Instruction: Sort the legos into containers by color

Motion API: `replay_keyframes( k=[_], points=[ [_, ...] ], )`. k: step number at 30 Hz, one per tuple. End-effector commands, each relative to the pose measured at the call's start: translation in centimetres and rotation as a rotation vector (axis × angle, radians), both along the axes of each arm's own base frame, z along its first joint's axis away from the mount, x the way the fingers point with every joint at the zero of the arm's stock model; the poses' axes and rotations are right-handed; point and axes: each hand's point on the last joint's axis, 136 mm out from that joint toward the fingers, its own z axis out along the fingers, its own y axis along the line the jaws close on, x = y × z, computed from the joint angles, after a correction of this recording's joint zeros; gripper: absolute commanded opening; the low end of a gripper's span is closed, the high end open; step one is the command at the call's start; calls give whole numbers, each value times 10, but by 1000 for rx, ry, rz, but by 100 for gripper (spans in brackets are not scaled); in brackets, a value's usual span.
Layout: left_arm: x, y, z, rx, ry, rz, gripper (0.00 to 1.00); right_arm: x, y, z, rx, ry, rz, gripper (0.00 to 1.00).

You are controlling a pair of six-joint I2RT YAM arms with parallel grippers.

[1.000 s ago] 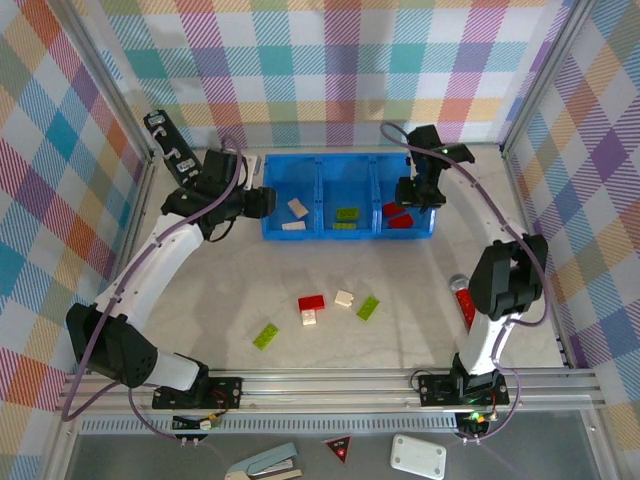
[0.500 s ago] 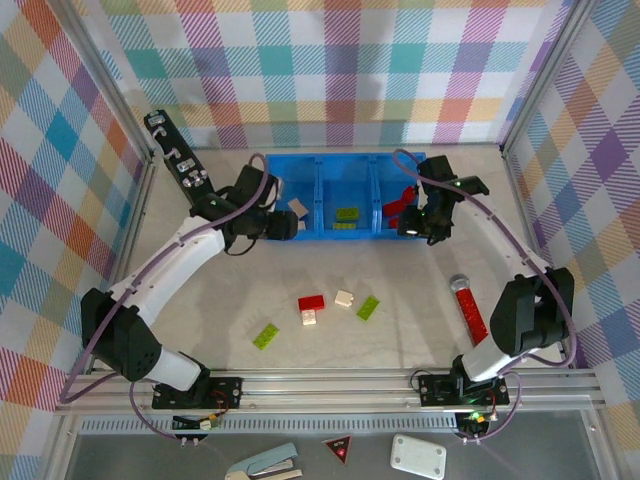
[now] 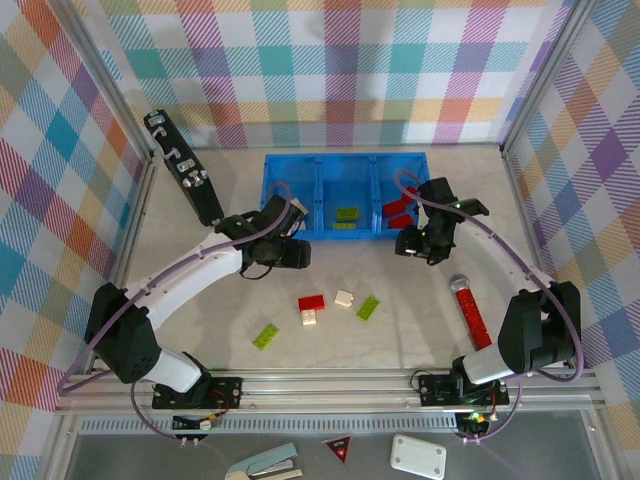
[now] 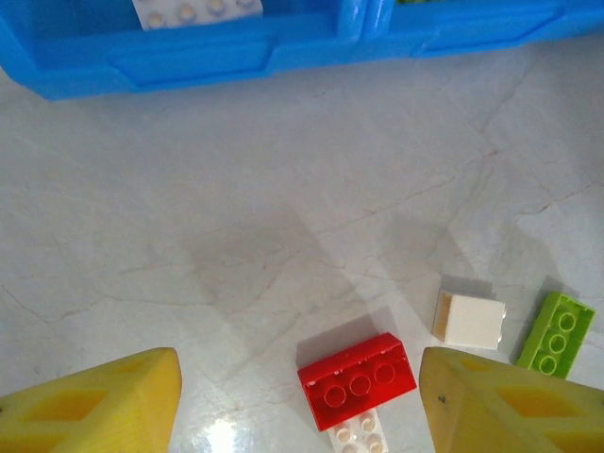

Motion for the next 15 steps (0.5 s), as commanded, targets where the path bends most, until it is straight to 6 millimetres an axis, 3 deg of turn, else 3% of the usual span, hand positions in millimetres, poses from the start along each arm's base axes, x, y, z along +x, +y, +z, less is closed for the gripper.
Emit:
replay_keyframes(
  k=[1, 15],
  points=[
    [-16, 2, -16, 40, 44, 46, 68, -4, 4, 5, 30, -23, -7, 54],
    [-62, -14, -61, 32, 126, 155, 64, -8, 8, 10, 53, -26, 26, 53]
  ],
)
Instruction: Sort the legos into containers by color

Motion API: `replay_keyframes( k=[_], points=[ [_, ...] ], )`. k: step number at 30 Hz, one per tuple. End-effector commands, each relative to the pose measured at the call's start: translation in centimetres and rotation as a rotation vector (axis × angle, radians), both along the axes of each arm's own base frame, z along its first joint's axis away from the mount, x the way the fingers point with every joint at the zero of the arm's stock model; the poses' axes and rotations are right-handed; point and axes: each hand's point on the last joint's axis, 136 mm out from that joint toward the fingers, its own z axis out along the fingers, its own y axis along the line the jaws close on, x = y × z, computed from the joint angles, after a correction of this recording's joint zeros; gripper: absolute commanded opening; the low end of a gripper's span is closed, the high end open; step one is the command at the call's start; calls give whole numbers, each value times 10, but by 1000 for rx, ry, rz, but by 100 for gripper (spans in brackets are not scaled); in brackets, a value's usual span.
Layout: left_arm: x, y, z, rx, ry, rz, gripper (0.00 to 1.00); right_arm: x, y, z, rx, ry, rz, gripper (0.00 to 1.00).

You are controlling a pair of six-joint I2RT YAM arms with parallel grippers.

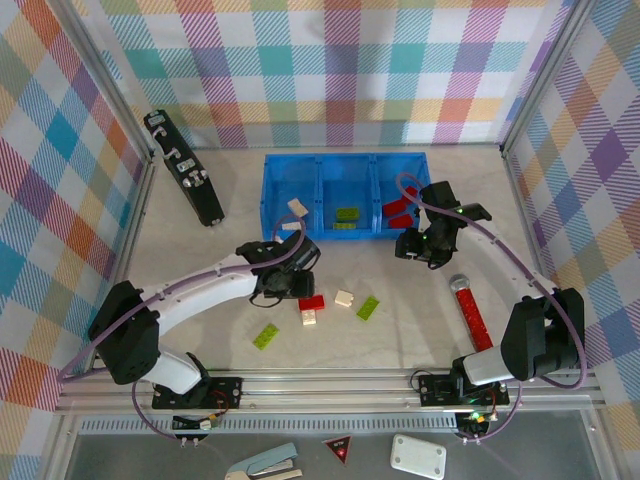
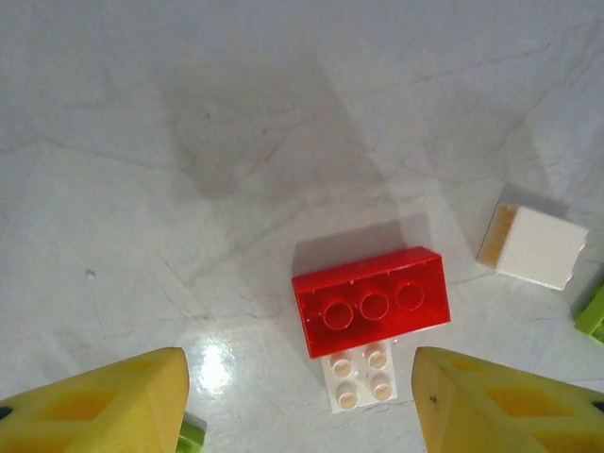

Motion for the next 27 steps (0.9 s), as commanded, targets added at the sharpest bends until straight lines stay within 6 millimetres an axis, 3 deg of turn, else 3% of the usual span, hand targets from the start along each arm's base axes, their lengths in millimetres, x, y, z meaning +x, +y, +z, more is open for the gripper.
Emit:
replay_keyframes(
  k=[1, 13, 27],
  points=[
    [-7, -10, -9, -19, 3, 42, 64, -3, 5, 8, 23, -18, 24, 53],
    [-39, -30, -46, 6, 91, 45, 60, -10, 2, 12, 19, -26, 24, 53],
    [-54, -35, -77, 48, 167, 39, 56, -13, 1, 8, 13, -16, 22, 53]
  ],
)
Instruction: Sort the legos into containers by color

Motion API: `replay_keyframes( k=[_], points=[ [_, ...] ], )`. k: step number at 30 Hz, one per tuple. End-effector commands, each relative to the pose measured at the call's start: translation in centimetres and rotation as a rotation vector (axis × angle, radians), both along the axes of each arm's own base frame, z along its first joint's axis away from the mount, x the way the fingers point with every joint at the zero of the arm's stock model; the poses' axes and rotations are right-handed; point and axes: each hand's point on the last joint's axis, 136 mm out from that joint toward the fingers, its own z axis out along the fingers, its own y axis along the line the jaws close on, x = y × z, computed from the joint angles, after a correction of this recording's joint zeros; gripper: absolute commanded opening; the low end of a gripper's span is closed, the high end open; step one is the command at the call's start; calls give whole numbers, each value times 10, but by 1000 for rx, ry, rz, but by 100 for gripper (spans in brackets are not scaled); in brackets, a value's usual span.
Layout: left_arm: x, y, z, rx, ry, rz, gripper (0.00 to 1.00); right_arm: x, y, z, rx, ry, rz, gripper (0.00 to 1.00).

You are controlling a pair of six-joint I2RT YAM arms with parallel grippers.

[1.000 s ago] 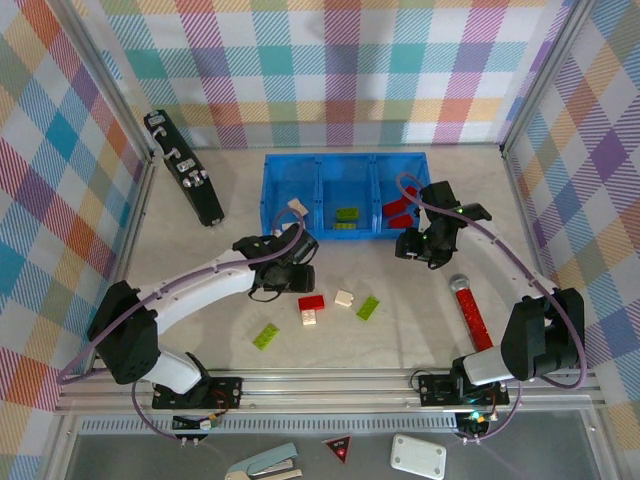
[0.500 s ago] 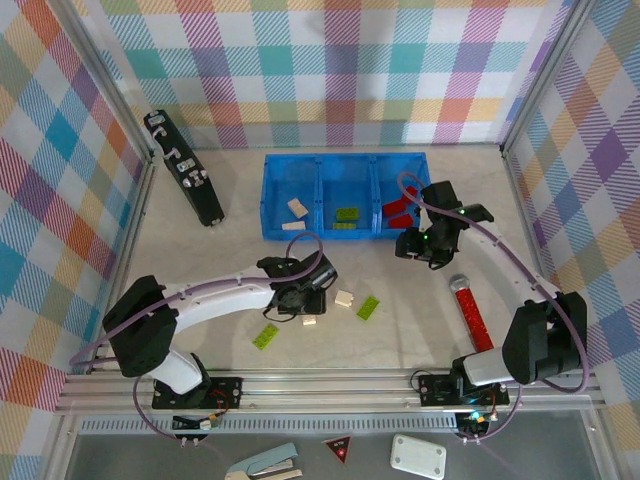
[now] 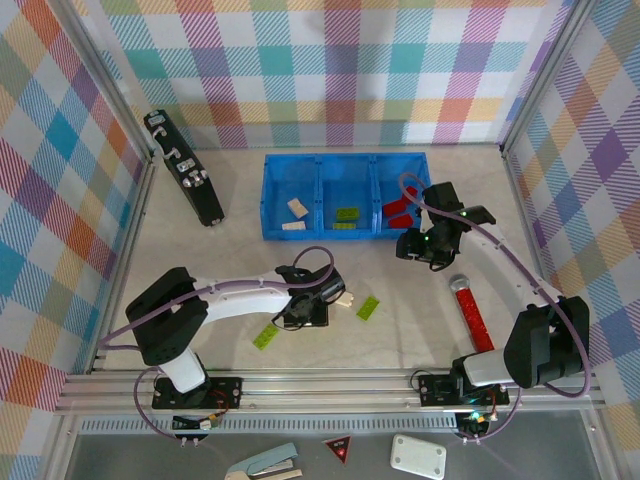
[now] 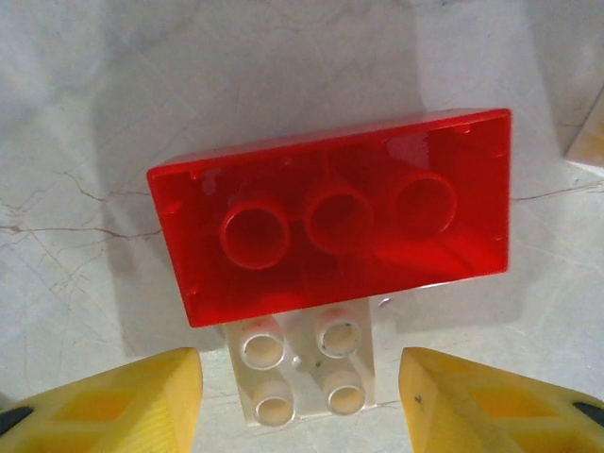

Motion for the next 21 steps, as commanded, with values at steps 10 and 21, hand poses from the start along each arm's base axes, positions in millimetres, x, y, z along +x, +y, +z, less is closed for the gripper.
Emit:
replay_keyframes(
  k=[10, 21],
  points=[
    [-9, 1, -11, 20, 29, 0, 44, -9, 2, 2, 9, 8, 19, 53],
    [-2, -2, 6, 10, -7, -28, 35, -9, 2, 4, 11, 7, 13, 53]
  ],
)
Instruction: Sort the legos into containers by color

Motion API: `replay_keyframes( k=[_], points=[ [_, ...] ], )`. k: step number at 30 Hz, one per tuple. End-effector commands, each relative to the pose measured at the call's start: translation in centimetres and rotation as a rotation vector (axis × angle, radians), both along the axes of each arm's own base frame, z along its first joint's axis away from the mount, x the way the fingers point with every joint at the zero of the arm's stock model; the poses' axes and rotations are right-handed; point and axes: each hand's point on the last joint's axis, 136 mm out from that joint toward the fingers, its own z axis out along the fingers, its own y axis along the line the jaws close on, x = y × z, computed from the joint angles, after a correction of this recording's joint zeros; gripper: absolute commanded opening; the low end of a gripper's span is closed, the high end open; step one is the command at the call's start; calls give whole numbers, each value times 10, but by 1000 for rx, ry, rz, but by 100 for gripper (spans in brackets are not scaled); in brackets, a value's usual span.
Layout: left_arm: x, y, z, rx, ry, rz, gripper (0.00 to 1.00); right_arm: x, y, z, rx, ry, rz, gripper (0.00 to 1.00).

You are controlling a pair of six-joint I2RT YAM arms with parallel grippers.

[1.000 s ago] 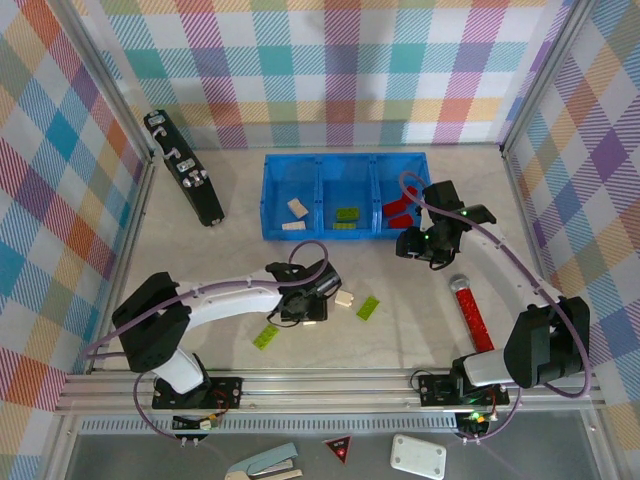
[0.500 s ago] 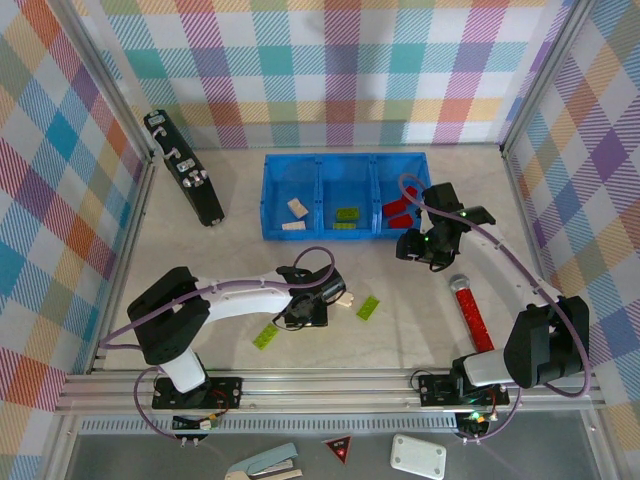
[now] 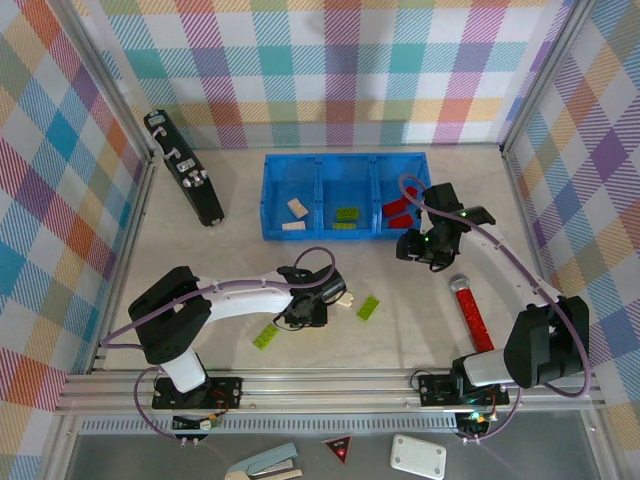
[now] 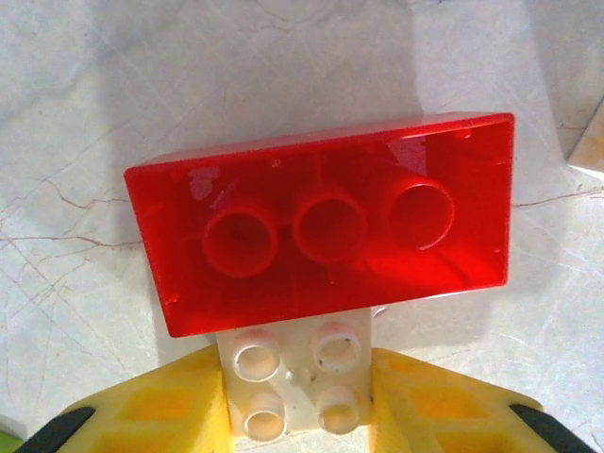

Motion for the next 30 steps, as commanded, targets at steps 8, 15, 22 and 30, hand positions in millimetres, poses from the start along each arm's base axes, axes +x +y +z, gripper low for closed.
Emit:
replay_keyframes(
  k=[8, 15, 22, 30],
  points=[
    [2, -6, 29, -14, -41, -53, 34, -8, 3, 11, 18, -2, 3, 53],
    [12, -10, 51, -41, -60, -80, 34, -10, 2, 17, 16, -11, -10, 53],
    [35, -6, 81, -78, -93, -84, 34, -13, -1, 25, 11, -25, -21, 53],
    [71, 20, 116, -62, -142, -98, 32, -16, -6, 34, -5, -46, -31, 53]
  ],
)
